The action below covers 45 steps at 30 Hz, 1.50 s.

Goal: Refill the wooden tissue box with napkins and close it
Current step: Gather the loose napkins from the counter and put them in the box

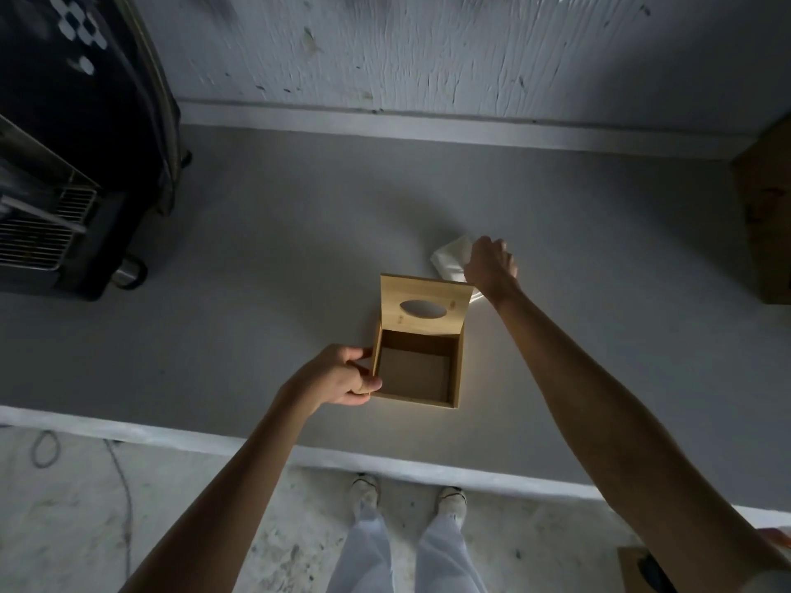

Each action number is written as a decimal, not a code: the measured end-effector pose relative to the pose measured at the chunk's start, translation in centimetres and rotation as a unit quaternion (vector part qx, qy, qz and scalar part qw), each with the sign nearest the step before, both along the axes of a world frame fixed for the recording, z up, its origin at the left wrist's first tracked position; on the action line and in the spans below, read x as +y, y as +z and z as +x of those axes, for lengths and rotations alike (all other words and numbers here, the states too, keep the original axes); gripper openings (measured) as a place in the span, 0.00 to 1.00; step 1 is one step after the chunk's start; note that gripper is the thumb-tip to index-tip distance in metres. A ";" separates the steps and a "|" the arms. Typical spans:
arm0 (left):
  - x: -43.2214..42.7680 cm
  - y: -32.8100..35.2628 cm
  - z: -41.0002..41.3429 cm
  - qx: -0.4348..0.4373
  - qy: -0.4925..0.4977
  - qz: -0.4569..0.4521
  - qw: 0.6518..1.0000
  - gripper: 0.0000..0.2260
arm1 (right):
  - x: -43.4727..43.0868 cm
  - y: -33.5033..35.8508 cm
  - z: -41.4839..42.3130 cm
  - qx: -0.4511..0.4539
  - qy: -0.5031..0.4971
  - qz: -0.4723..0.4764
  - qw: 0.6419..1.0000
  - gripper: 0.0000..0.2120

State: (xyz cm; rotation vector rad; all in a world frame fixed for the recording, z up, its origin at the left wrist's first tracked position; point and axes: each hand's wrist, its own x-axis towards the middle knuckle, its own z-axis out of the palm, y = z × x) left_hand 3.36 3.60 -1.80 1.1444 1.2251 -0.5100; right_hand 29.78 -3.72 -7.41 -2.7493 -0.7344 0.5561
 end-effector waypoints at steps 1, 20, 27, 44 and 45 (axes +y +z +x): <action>0.0 0.1 0.0 0.000 0.002 -0.002 1.000 0.34 | -0.4 -0.2 -0.2 0.004 -0.003 0.019 1.000 0.17; -10.7 1.4 -0.2 -0.262 -0.043 0.608 0.749 0.22 | -19.6 4.8 -6.2 -0.105 0.111 0.128 0.980 0.14; -18.7 0.0 10.0 -0.424 -0.229 0.373 0.793 0.30 | -25.8 6.0 -7.6 -0.137 0.094 0.212 0.963 0.10; -22.5 -7.9 11.3 -0.432 -0.124 0.265 0.853 0.29 | -27.8 -1.9 -10.2 0.083 -0.184 0.449 0.870 0.36; -22.5 -7.8 11.3 -0.439 -0.122 0.273 0.847 0.28 | -27.8 -1.9 -10.2 0.062 -0.185 0.448 0.873 0.36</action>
